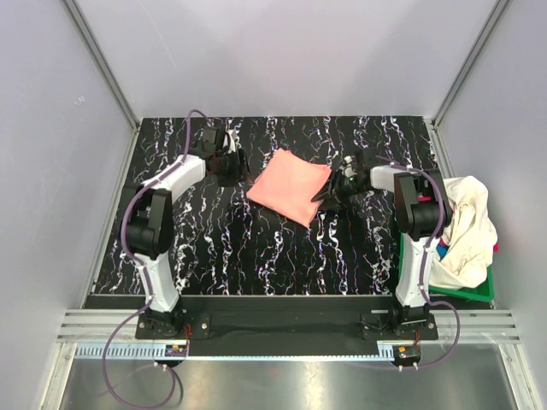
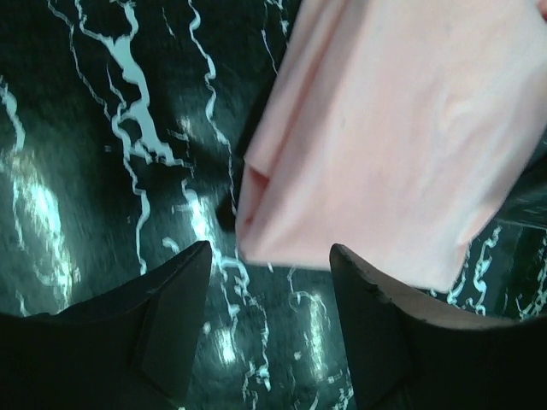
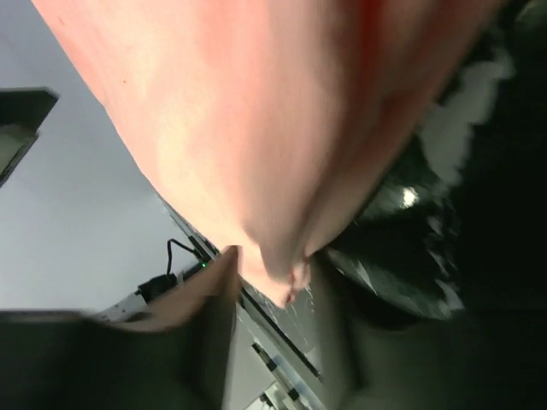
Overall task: Fold and stack the t-shirts
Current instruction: Neatly place the folded tshirt to the corner
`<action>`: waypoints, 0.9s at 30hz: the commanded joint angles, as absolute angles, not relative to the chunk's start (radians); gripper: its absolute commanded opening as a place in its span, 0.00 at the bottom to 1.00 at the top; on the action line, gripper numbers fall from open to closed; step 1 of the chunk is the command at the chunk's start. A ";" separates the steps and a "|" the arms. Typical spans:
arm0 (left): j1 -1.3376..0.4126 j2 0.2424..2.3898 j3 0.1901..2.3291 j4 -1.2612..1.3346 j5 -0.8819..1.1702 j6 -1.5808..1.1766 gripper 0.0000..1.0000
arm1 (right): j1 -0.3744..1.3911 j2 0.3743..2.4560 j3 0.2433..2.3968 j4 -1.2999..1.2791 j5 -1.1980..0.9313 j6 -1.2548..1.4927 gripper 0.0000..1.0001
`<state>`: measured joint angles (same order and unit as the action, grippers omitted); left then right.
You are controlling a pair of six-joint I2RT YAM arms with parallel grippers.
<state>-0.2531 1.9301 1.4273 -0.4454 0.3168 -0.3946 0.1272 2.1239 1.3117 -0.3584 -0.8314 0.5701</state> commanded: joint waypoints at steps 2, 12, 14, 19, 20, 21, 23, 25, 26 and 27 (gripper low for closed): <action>-0.249 1.711 1.388 -0.462 0.261 -0.417 0.63 | 0.172 2.149 1.243 -0.190 -0.808 0.689 0.34; -0.249 1.416 1.213 -0.598 0.189 -0.443 0.63 | 0.497 1.962 1.000 0.085 -0.710 0.992 0.15; -0.249 1.384 1.201 -0.630 0.181 -0.456 0.63 | 0.575 1.944 1.014 0.127 -0.744 1.045 0.20; -0.264 1.355 1.183 -0.673 0.134 -0.474 0.66 | 0.657 1.840 1.007 0.103 -0.790 1.031 0.57; -0.274 1.359 1.186 -0.681 0.121 -0.474 0.67 | 0.650 1.769 1.008 0.053 -0.785 0.993 0.69; -0.296 1.365 1.195 -0.689 0.103 -0.477 0.67 | 0.641 1.735 1.017 -0.104 -0.779 0.944 0.99; -0.327 1.380 1.201 -0.698 0.092 -0.491 0.67 | 0.615 1.647 1.058 -0.257 -0.747 0.790 1.00; -0.370 1.407 1.209 -0.706 0.068 -0.523 0.66 | 0.566 1.591 1.052 -0.382 -0.715 0.705 1.00; -0.383 1.414 1.213 -0.739 0.042 -0.544 0.66 | 0.542 1.551 1.043 -0.394 -0.713 0.692 1.00; -0.406 1.419 1.209 -0.756 0.002 -0.569 0.66 | 0.519 1.545 1.036 -0.402 -0.713 0.678 1.00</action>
